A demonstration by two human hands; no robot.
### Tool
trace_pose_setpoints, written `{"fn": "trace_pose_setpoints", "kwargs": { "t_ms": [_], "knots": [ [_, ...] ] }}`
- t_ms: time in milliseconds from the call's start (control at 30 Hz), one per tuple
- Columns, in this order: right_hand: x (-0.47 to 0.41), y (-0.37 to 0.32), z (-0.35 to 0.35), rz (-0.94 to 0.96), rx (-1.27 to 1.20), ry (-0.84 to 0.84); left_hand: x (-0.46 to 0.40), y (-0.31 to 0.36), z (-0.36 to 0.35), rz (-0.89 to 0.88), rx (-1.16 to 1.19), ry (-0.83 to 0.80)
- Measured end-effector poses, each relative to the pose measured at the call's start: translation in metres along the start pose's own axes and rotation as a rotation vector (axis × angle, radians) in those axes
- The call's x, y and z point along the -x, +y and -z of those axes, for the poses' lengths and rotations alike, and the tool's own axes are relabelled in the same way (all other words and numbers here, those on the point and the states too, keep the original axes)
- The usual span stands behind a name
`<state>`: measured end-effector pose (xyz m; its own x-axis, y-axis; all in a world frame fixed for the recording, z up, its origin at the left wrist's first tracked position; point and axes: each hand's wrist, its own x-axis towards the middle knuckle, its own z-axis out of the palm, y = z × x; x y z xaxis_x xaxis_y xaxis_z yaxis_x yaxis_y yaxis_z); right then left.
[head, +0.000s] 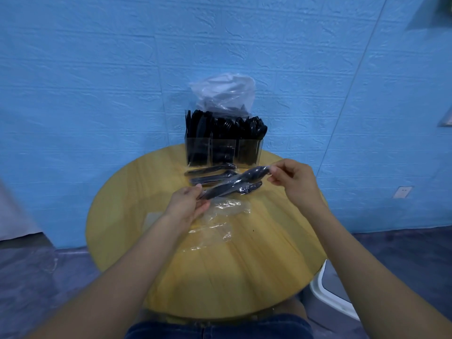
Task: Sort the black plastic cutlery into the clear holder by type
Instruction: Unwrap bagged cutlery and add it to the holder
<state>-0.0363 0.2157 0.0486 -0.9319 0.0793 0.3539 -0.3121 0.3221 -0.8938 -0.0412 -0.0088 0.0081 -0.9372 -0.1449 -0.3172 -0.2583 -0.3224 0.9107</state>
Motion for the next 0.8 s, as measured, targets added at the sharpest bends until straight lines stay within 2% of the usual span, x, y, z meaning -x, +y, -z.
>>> {"fn": "trace_pose_setpoints", "kwargs": {
  "t_ms": [200,333,433,567,800],
  "knots": [
    [-0.016,-0.018,-0.012,0.009,0.080,0.145,0.007,0.006,0.005,0.071,0.142,-0.090],
    [-0.019,-0.030,-0.019,-0.045,-0.105,0.081,0.010,0.009,0.007,0.105,0.203,-0.116],
    [-0.018,-0.034,-0.023,-0.008,-0.048,0.003,0.011,0.010,0.008,0.117,0.211,-0.104],
    [-0.019,-0.041,-0.026,0.021,-0.064,0.098,0.015,0.012,0.007,0.110,0.202,-0.120],
    [-0.030,-0.036,-0.026,0.050,0.259,0.180,0.020,0.014,0.008,0.087,0.270,-0.153]
  ]
}}
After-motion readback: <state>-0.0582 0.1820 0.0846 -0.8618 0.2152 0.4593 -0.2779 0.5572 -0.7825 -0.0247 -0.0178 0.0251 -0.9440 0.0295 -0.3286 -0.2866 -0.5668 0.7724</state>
